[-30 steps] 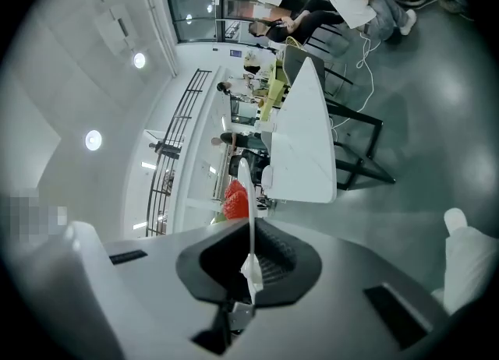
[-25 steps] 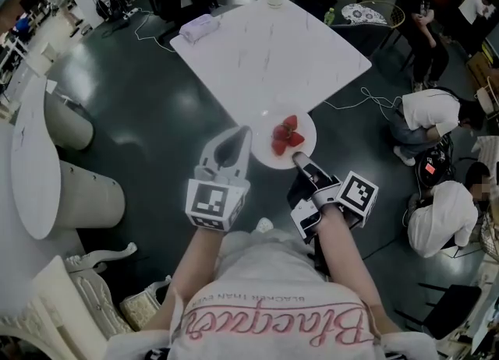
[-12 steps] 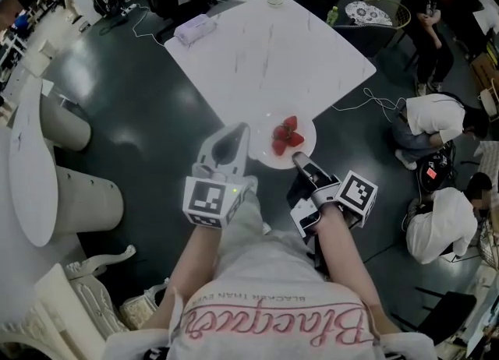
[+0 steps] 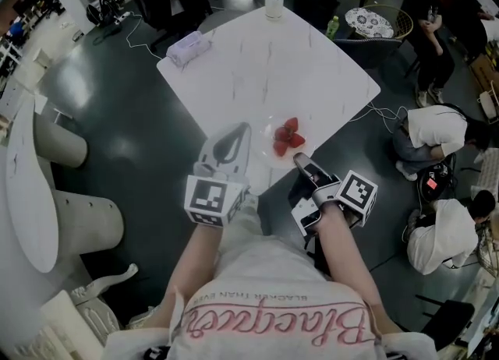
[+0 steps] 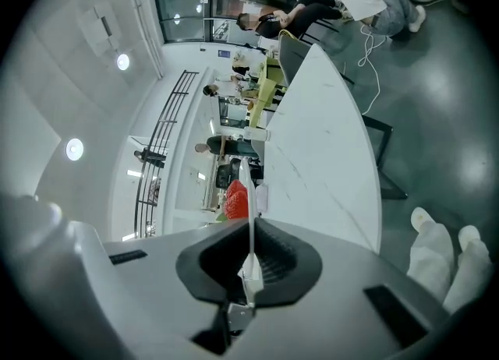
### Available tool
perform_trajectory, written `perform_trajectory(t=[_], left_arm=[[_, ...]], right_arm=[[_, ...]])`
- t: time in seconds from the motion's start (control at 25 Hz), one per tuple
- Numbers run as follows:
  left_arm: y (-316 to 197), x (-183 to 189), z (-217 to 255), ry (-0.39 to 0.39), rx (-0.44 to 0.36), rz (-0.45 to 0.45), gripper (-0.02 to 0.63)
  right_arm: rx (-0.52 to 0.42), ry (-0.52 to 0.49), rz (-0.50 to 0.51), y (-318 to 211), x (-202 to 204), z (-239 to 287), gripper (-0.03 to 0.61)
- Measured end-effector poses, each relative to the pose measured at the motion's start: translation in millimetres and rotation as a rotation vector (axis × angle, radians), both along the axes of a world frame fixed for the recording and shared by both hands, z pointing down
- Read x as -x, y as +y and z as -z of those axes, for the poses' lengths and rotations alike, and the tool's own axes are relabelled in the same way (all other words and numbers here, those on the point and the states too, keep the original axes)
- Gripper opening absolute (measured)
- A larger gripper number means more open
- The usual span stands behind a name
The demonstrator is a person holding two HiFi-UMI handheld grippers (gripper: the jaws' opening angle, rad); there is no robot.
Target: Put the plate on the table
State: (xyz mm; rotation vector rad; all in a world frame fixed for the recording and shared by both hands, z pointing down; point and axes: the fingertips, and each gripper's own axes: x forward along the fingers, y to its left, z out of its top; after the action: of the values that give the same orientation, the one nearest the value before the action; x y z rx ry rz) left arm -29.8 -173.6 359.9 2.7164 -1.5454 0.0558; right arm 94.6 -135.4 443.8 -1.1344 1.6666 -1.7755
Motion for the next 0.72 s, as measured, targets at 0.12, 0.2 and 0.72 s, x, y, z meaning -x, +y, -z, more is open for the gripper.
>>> perform_trajectory(t=[0.12, 0.2, 0.72], left_arm=[[-33, 5, 1, 0.006, 0.004, -0.018, 0.005], [-56, 9, 1, 0.002, 0.01, -0.03, 0.005], [-194, 14, -42, -0.027, 0.115, -0.078, 0.005]], right_arm=[[0.009, 0.003, -0.019, -31, 5, -2, 0.011], [0.01, 0.006, -0.031, -54, 8, -3, 0.011], [0.052, 0.03, -0.029, -193, 21, -33, 0.011]])
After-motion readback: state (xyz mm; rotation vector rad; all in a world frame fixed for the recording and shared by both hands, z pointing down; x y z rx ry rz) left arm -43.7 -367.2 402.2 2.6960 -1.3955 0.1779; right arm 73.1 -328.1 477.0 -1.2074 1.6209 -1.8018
